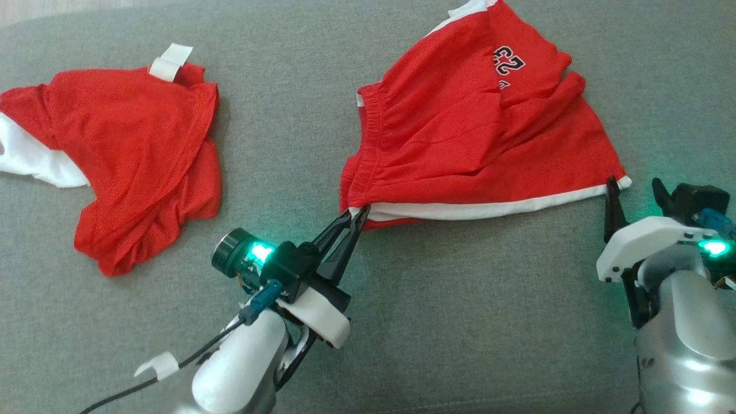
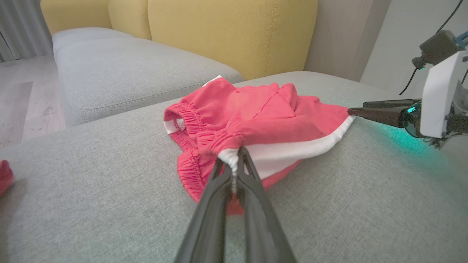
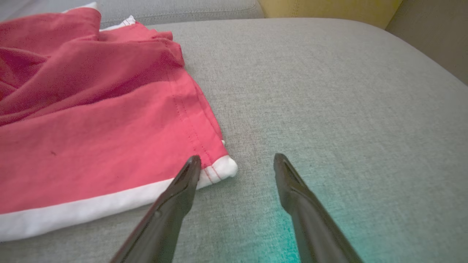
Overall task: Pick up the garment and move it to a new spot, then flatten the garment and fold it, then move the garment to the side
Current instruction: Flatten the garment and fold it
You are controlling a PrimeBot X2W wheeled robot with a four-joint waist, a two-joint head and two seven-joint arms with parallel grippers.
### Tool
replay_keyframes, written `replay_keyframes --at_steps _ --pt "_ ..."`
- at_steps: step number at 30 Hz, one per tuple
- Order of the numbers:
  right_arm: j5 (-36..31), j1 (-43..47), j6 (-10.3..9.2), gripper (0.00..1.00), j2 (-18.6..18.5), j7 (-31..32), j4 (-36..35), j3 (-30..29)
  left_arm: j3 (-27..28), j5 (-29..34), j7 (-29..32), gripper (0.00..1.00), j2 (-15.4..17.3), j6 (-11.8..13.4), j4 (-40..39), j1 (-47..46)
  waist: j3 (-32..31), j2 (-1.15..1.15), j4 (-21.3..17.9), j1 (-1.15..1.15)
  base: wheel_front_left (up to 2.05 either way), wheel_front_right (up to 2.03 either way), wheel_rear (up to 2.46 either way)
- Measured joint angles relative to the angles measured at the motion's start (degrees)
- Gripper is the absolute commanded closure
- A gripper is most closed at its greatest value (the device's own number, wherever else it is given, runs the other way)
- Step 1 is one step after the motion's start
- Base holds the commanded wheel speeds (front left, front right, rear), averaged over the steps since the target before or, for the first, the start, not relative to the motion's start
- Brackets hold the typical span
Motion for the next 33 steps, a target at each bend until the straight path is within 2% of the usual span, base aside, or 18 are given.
replay_keyframes --at_steps 7,8,9,10,21,27,33 --pt "-3.3 -2.2 0.00 0.00 -0.1 0.5 3.8 -0.5 -0.4 -0.3 0.0 1.00 0.2 0.0 -0.1 -0.1 0.7 0.00 0.5 0.00 0.00 0.00 0.00" --pt "-3.6 -2.5 0.00 0.06 -0.1 0.5 4.2 -0.4 -0.4 -0.5 0.0 1.00 0.2 0.0 -0.1 -0.1 0.7 0.00 0.6 0.00 0.00 0.00 0.00" --pt "-3.8 -2.8 0.00 0.27 -0.1 0.7 4.5 -0.4 -0.5 -0.5 0.0 1.00 0.2 0.0 -0.1 -0.1 0.8 0.00 0.6 0.00 0.00 0.00 0.00" --pt "-5.0 -3.1 0.01 1.00 -0.1 0.8 4.8 -0.6 -0.5 -0.5 0.0 1.00 0.3 0.0 -0.1 -0.2 0.7 0.00 0.6 0.00 0.00 0.00 0.00" --pt "-5.1 -2.9 0.01 1.00 0.0 -1.7 4.4 1.0 -0.4 -1.1 -0.4 1.00 0.8 1.0 -0.1 -0.2 -1.2 0.00 -0.1 0.00 0.00 0.00 0.00" --pt "-1.3 -2.9 0.01 1.00 -0.1 -2.8 -1.2 5.1 0.1 -2.0 -0.4 1.00 1.8 1.0 -0.2 -0.2 -3.4 0.00 -0.9 0.00 0.00 0.00 0.00" --pt "3.8 -2.9 0.01 1.00 -0.1 -1.5 -10.2 9.9 1.6 -3.5 -0.1 1.00 3.4 1.5 -1.8 -0.9 -5.9 0.00 -1.9 0.00 0.00 0.00 0.00"
